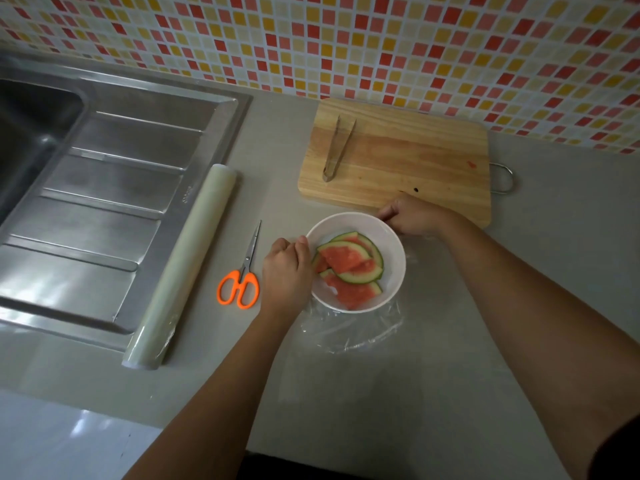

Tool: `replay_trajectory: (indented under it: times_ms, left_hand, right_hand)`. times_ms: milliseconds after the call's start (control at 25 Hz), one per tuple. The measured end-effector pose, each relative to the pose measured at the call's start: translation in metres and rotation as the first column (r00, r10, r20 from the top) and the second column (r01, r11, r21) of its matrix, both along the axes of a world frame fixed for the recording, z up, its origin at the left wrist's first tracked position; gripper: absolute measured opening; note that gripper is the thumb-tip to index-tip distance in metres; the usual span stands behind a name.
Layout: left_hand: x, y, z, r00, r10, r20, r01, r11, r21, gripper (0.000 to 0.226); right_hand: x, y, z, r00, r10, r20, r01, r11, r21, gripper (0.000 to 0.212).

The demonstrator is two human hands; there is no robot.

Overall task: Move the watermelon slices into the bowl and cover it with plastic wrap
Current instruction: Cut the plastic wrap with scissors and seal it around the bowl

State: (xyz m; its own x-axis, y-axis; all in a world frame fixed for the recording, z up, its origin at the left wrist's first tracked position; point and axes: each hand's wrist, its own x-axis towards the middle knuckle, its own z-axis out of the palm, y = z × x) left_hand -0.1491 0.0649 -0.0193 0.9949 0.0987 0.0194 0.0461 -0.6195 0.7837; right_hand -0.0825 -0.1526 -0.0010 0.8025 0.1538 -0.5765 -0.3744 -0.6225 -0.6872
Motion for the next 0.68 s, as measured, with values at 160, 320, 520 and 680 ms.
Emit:
replay_trajectory:
  times_ms: [160, 320, 520, 680]
  left_hand:
    - [-0.002, 0.0, 0.001, 0.999, -0.025, 0.026, 0.024, 0.999, 0.028, 0.04]
    - [-0.001, -0.004, 0.004, 0.999, -0.028, 0.047, 0.025, 0.998, 0.057, 0.04]
    - [-0.002, -0.008, 0.006, 0.998, -0.03, 0.057, 0.025, 0.996, 0.087, 0.042]
    - [-0.004, -0.009, 0.005, 0.998, 0.008, 0.067, -0.016, 0.992, 0.122, 0.04]
  right_hand:
    - [-0.012, -0.019, -0.001, 0.974, 0.013, 0.226, 0.024, 0.987, -0.161, 0.024]
    - [-0.007, 0.003, 0.019, 0.867, -0.055, 0.495, 0.031, 0.998, 0.057, 0.029]
    - [-0.001, 0.058, 0.031, 0.974, 0.207, 0.094, -0.215, 0.972, 0.092, 0.068]
    - [-0.01, 0.049, 0.028, 0.989, 0.143, 0.046, -0.143, 0.99, -0.012, 0.095]
